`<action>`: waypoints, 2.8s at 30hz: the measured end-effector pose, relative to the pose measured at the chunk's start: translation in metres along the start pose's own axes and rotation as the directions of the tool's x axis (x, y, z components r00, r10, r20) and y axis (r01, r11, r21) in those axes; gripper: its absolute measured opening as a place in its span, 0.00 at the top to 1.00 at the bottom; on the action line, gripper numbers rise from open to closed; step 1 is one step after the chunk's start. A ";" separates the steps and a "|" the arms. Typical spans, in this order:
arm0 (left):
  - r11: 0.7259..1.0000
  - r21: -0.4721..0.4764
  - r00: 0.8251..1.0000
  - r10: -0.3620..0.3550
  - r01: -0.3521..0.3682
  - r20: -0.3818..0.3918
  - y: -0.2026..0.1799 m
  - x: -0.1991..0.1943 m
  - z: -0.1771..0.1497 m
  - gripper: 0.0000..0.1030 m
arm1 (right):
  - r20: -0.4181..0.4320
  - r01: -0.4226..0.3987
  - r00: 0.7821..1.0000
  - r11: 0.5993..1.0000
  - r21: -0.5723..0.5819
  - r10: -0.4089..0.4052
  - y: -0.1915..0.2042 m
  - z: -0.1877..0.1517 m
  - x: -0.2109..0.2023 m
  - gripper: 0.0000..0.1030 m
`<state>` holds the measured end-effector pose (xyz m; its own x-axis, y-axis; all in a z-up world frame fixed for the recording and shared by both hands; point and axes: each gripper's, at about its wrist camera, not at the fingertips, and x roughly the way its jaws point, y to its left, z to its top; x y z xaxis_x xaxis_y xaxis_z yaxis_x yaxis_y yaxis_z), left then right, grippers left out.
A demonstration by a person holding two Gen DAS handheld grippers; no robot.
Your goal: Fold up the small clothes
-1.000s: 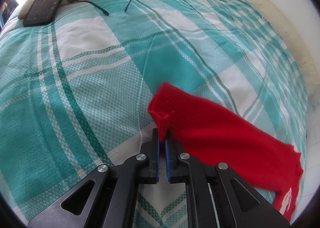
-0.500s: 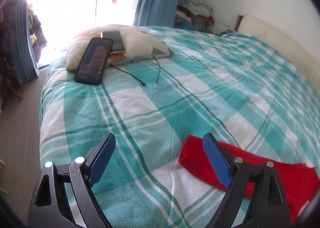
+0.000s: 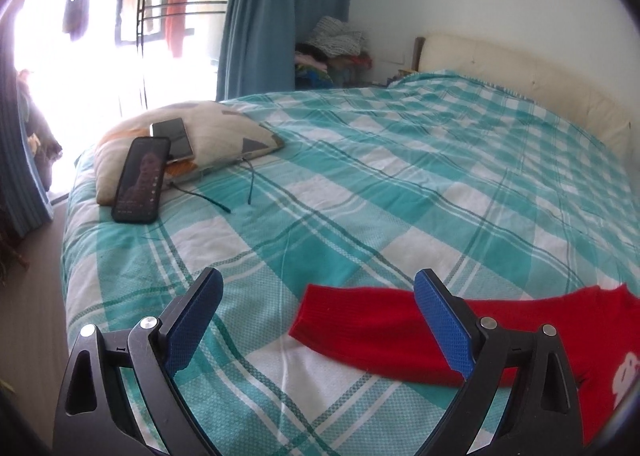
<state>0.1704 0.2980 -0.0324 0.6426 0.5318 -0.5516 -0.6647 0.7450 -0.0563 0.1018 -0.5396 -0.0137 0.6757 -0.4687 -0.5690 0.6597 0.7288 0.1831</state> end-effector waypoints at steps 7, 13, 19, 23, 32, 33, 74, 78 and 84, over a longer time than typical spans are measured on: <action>1.000 -0.008 1.000 -0.015 0.015 0.019 0.000 -0.006 -0.001 0.05 | 0.009 0.000 1.000 1.000 0.003 0.000 -0.001 0.000 -0.001 0.31; 1.000 0.011 0.999 -0.023 0.023 0.028 -0.007 -0.008 -0.002 0.05 | 0.012 -0.001 1.000 1.000 0.007 0.001 -0.002 0.000 -0.002 0.31; 1.000 0.014 0.999 -0.024 0.023 0.031 -0.008 -0.009 -0.002 0.05 | 0.012 -0.001 1.000 1.000 0.006 0.001 -0.002 0.000 -0.002 0.31; 1.000 0.013 0.999 -0.025 0.024 0.032 -0.008 -0.009 -0.002 0.05 | 0.013 -0.001 1.000 1.000 0.007 0.001 -0.002 0.000 -0.002 0.31; 1.000 0.014 0.999 -0.024 0.023 0.031 -0.008 -0.009 -0.003 0.05 | 0.014 -0.001 1.000 1.000 0.007 0.001 -0.001 0.001 -0.003 0.31; 1.000 0.014 0.999 -0.024 0.024 0.031 -0.008 -0.009 -0.003 0.05 | 0.014 -0.001 1.000 1.000 0.007 0.001 -0.001 0.001 -0.003 0.31; 1.000 0.017 0.999 -0.024 0.024 0.027 -0.011 -0.009 -0.003 0.05 | 0.030 -0.002 1.000 1.000 0.010 0.002 0.000 0.008 -0.007 0.31; 1.000 0.016 0.999 -0.024 0.024 0.026 -0.012 -0.009 -0.003 0.05 | 0.030 -0.003 1.000 1.000 0.011 0.002 0.000 0.008 -0.007 0.31; 1.000 0.012 0.999 -0.027 0.027 0.028 -0.012 -0.009 -0.003 0.05 | 0.028 0.002 1.000 1.000 0.008 -0.003 0.000 0.006 -0.006 0.31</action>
<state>0.1714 0.2832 -0.0292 0.6708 0.5227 -0.5261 -0.6429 0.7635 -0.0612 0.0999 -0.5399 -0.0053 0.6828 -0.4842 -0.5471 0.6640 0.7237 0.1882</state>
